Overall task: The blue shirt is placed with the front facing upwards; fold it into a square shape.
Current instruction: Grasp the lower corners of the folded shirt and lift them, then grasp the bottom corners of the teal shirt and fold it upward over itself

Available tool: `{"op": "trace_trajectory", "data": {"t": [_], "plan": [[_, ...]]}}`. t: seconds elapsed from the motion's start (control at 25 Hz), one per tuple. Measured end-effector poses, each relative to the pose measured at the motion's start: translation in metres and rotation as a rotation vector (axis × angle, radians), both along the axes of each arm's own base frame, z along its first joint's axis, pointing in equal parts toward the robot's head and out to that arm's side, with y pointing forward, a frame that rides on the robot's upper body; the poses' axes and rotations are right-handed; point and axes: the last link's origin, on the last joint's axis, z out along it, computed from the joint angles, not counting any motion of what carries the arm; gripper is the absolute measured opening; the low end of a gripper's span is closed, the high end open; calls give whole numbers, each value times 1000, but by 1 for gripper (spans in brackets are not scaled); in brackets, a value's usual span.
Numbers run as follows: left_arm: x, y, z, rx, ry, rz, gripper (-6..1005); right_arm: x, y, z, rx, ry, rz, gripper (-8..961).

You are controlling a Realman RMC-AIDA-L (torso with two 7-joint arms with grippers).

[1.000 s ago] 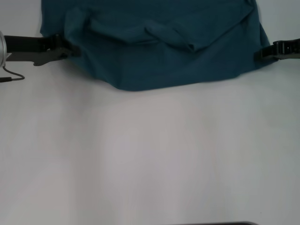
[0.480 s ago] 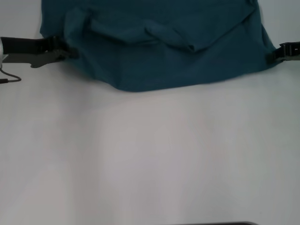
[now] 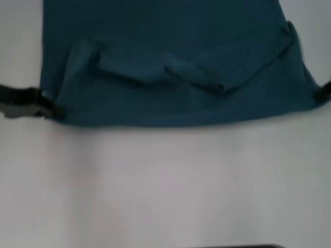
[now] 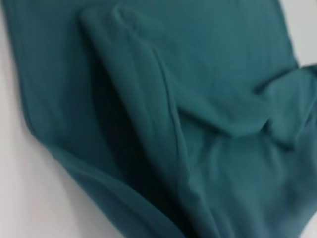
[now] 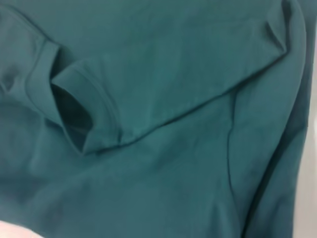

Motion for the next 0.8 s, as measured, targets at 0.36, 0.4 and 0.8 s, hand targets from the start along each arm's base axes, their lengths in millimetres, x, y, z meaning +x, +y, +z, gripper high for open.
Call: {"op": "trace_trajectory", "data": {"t": [0.36, 0.4, 0.8], "plan": [[-14, -46, 7, -208, 58, 40, 6, -6, -41, -13, -256, 34, -53, 57], [-14, -49, 7, -222, 56, 42, 6, -6, -47, -16, -282, 43, -64, 58], [-20, -78, 3, -317, 62, 77, 5, -10, -76, -25, -366, 41, -76, 65]]}}
